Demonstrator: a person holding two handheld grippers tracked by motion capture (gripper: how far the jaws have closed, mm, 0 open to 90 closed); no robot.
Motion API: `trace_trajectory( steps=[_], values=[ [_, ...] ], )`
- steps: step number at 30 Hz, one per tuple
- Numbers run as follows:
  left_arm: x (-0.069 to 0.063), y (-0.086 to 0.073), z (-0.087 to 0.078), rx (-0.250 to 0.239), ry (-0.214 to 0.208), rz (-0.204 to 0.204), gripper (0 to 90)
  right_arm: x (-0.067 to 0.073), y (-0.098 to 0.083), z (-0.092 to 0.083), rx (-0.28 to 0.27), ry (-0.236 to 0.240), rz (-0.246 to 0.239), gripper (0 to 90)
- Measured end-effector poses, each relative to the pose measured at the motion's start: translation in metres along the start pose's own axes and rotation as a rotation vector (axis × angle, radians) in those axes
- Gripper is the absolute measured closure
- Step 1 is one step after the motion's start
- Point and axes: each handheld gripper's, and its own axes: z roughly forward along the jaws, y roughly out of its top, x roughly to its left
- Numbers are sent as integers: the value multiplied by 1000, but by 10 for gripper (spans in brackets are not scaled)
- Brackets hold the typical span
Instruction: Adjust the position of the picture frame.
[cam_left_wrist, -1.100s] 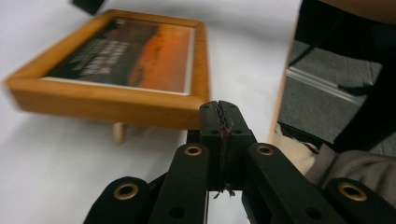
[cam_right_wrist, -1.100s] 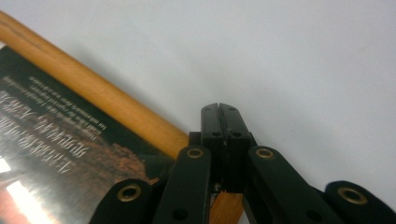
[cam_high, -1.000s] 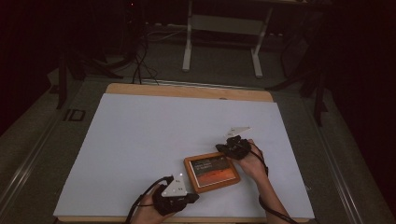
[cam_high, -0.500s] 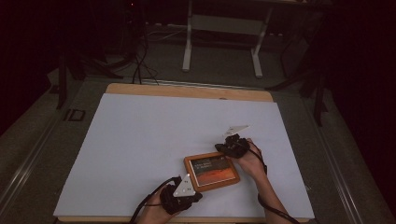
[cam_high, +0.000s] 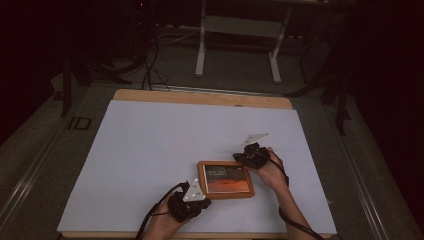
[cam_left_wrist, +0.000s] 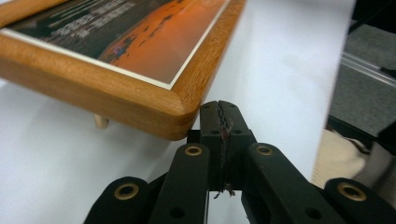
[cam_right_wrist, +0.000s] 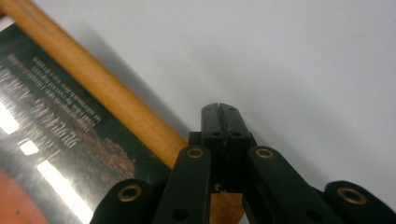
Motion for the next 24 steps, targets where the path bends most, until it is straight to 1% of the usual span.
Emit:
trace_trajectory(
  steps=[3, 6, 7, 9, 10, 11, 12, 13, 14, 15, 18, 19, 20, 23, 24],
  values=[
    [5, 0, 3, 20, 13, -12, 898, -1, 0, -3, 18, -4, -7, 900],
    [11, 0, 2, 24, 33, -35, 898, -1, -1, -4, 24, -8, -6, 900],
    [18, -1, 0, 27, 53, -60, 898, -2, -2, -5, 31, -8, -7, 900],
    [18, -1, 0, 27, 53, -60, 898, -2, -3, -6, 29, -6, -6, 900],
    [28, -1, -1, 27, 67, -95, 898, -2, -5, -7, 34, -4, -8, 900],
    [33, -1, -2, 25, 74, -110, 897, -1, -6, -7, 37, -3, -6, 900],
    [41, -1, -3, 25, 94, -135, 898, 0, -8, -8, 42, -3, -11, 900],
    [41, -1, -3, 25, 94, -135, 898, 1, -9, -8, 47, -5, -18, 900],
    [47, -1, -4, 26, 112, -151, 898, 3, -11, -9, 49, -5, -14, 900],
    [47, -1, -4, 26, 112, -151, 897, 3, -11, -9, 49, -5, -14, 900],
    [56, 0, -4, 28, 127, -176, 897, 8, -16, -12, 49, -10, -23, 900],
    [60, 2, -4, 32, 139, -185, 898, 10, -17, -13, 49, -8, -16, 900],
    [62, 3, -4, 35, 143, -192, 898, 11, -19, -14, 48, -8, -19, 900],
    [73, 6, -2, 36, 153, -235, 898, 16, -21, -16, 51, -11, -25, 900],
    [77, 7, -2, 35, 166, -248, 898, 17, -22, -17, 51, -11, -22, 900]
  ],
)
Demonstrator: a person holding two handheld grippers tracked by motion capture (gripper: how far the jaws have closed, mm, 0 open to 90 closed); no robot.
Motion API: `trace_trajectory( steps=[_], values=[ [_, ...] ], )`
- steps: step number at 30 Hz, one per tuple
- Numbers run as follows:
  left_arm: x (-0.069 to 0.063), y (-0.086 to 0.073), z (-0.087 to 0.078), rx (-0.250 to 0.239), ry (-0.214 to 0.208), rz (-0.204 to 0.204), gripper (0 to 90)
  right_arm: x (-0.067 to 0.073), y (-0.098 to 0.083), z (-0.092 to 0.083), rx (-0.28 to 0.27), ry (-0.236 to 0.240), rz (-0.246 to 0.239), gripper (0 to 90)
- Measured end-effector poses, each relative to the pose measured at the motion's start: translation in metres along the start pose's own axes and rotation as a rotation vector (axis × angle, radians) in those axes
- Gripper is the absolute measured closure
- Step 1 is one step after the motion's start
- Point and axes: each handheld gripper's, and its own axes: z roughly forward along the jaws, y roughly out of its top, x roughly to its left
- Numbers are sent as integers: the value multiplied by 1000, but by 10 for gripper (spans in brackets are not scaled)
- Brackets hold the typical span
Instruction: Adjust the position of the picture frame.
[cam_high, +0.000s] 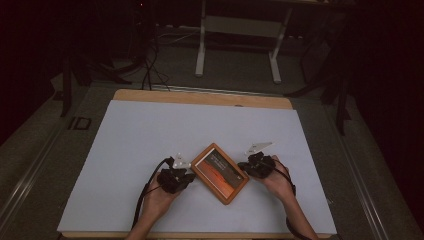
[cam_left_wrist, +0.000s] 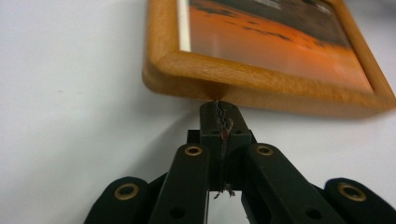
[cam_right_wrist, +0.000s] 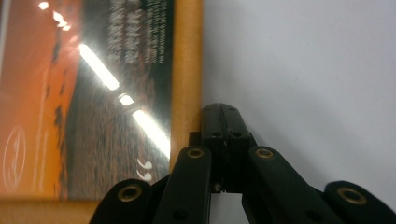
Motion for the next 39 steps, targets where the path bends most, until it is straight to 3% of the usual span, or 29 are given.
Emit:
trace_trajectory(
  steps=[11, 17, 22, 30, 39],
  values=[
    [30, 15, 9, -13, 49, -108, 898, 29, -2, 5, 9, -2, -42, 900],
    [44, 18, 12, -28, 58, -153, 898, 48, 7, 12, 17, -39, -77, 900],
    [46, 19, 13, -28, 60, -153, 897, 54, 9, 14, 24, -66, -78, 900],
    [50, 23, 17, -36, 67, -169, 898, 57, 4, 11, 2, -60, -64, 900],
    [54, 31, 20, -16, 82, -156, 898, 61, 5, 8, -15, -57, -68, 900]
  ],
)
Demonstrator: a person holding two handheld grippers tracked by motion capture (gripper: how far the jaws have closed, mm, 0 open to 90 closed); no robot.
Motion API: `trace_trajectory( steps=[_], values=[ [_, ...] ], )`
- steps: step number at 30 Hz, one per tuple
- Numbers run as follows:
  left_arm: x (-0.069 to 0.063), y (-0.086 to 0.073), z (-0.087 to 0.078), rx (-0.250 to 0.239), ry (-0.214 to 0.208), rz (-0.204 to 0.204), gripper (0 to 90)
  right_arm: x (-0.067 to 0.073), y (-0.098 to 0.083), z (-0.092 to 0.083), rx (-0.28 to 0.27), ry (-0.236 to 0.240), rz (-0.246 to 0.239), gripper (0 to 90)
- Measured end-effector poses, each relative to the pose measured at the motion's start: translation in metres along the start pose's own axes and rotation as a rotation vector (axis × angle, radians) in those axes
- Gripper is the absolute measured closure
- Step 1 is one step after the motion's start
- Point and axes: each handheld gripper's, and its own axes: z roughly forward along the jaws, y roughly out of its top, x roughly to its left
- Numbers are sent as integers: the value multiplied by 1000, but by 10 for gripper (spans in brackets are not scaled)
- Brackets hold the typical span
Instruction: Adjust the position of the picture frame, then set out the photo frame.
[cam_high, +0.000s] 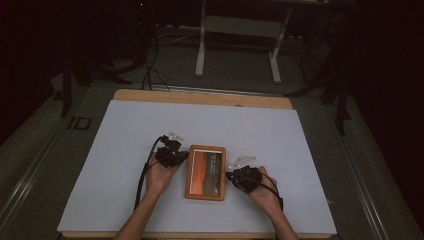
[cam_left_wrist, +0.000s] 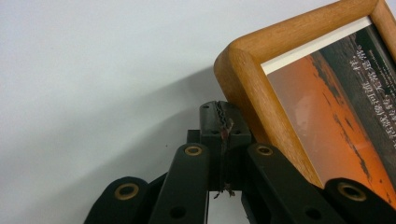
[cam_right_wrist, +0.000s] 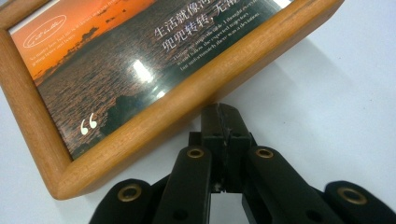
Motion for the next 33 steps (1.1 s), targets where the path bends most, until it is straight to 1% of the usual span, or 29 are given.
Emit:
trace_trajectory(
  steps=[3, 6, 7, 8, 10, 12, 18, 21, 22, 23, 25, 26, 27, 29, 30, 31, 33],
  values=[
    [2, 1, 0, -5, -12, -11, 897, -1, -1, 0, -9, 6, 11, 900],
    [3, 0, 0, -7, -20, -9, 896, -2, -1, -1, -16, 13, 18, 900],
    [4, -1, -1, -14, -24, -15, 896, -3, -2, -1, -22, 14, 24, 900],
    [4, -1, -3, -18, -22, -15, 889, -6, -3, -1, -33, -10, 36, 900],
    [5, -2, -7, -32, -28, -19, 871, -10, -4, -1, -42, -9, 61, 900],
    [6, -3, -13, -50, -38, -23, 852, -13, -5, -3, -51, -18, 62, 900],
    [9, -14, -29, -94, -73, -29, 803, -21, -6, -14, -91, -31, 96, 857],
    [10, -19, -37, -114, -87, -23, 769, -23, -4, -19, -108, -36, 105, 836],
    [9, -21, -41, -129, -106, -28, 757, -24, -3, -20, -115, -38, 108, 831],
    [9, -21, -41, -129, -106, -28, 737, -24, -3, -20, -115, -38, 108, 831],
    [8, -22, -45, -137, -117, -22, 728, -24, 0, -23, -132, -38, 112, 806],
    [7, -23, -46, -145, -130, -20, 688, -24, 3, -25, -145, -43, 115, 780],
    [6, -23, -48, -148, -141, -15, 688, -24, 3, -25, -145, -43, 115, 780],
    [4, -21, -51, -156, -160, -7, 635, -25, 7, -27, -163, -41, 122, 760],
    [3, -21, -53, -160, -170, -8, 635, -25, 8, -28, -169, -41, 124, 746],
    [2, -20, -54, -170, -183, -13, 610, -25, 11, -30, -190, -29, 135, 726],
    [0, -20, -56, -175, -192, -15, 602, -24, 12, -30, -194, -25, 138, 719]
  ],
)
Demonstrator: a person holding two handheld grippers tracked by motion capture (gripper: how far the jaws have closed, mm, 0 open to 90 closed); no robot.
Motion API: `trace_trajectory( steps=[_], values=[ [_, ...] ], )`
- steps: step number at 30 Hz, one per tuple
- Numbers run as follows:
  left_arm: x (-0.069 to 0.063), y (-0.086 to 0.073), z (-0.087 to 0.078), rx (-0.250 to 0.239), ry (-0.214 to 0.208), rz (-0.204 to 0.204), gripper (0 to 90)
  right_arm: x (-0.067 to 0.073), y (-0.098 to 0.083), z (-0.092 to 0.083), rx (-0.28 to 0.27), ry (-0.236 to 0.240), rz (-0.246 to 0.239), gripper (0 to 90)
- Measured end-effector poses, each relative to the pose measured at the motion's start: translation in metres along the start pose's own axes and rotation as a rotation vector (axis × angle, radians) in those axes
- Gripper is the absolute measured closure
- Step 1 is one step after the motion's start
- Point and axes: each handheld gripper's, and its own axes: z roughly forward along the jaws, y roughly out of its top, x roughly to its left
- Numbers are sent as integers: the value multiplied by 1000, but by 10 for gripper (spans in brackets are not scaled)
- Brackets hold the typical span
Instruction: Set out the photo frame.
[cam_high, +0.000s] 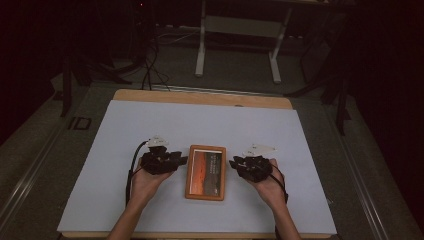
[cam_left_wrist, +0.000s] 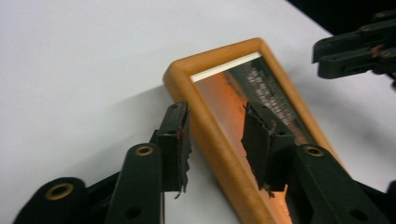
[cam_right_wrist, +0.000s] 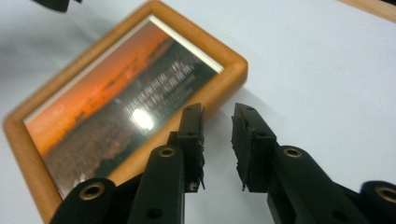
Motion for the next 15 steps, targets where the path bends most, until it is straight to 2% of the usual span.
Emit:
trace_trajectory(
  steps=[11, 15],
  values=[
    [-11, -1, -9, -5, -16, 44, 569, 10, 8, 3, -46, 9, -21, 711],
    [-13, -2, -14, -16, -13, 56, 559, 13, 16, 14, -65, 0, -48, 858]
  ],
)
